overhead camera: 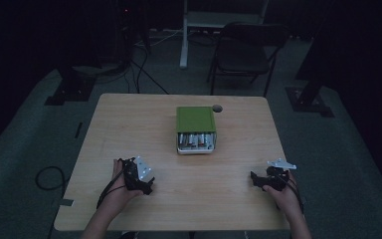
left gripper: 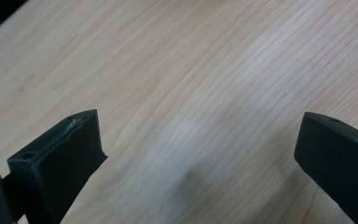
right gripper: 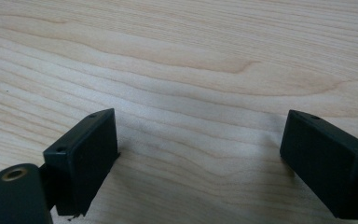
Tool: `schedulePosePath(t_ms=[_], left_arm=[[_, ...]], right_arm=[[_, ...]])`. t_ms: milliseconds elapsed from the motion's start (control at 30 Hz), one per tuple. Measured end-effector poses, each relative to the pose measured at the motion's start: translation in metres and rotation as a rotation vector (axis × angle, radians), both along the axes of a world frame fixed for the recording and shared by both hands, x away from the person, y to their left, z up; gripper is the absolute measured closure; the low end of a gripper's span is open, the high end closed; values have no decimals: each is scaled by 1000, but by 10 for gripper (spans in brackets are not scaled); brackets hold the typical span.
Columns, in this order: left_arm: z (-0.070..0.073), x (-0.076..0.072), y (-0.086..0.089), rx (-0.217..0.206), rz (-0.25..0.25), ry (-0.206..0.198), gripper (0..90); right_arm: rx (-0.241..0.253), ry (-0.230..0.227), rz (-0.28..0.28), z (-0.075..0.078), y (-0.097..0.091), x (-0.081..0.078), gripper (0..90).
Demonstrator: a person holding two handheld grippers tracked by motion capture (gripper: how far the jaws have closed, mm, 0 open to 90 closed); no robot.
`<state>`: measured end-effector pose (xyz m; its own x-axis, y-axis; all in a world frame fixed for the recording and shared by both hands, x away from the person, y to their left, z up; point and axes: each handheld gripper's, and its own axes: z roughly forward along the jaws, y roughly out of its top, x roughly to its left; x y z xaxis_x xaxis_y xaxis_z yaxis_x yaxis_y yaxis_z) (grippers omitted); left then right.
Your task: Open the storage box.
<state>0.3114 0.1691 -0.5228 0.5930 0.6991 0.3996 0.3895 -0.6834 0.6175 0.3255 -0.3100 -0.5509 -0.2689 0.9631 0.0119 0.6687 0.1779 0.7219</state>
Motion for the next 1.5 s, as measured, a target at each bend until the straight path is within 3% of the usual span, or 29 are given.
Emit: schedulePosePath(t_ms=[233, 433, 667, 1233, 1500], left_arm=[[-2, 1, -18, 12, -53, -10, 12], [-1, 2, -29, 33, -79, -43, 12], [2, 3, -43, 84, -122, -95, 12], [-1, 2, -81, 186, -243, -148, 12], [-1, 2, -95, 186, -313, -198, 12]], right_arm=[[0, 0, 0, 0, 0, 0, 106], [-1, 0, 0, 0, 0, 0, 106], [-1, 0, 1, 0, 0, 0, 106], [0, 1, -1, 0, 0, 0, 106], [1, 1, -1, 0, 0, 0, 106]])
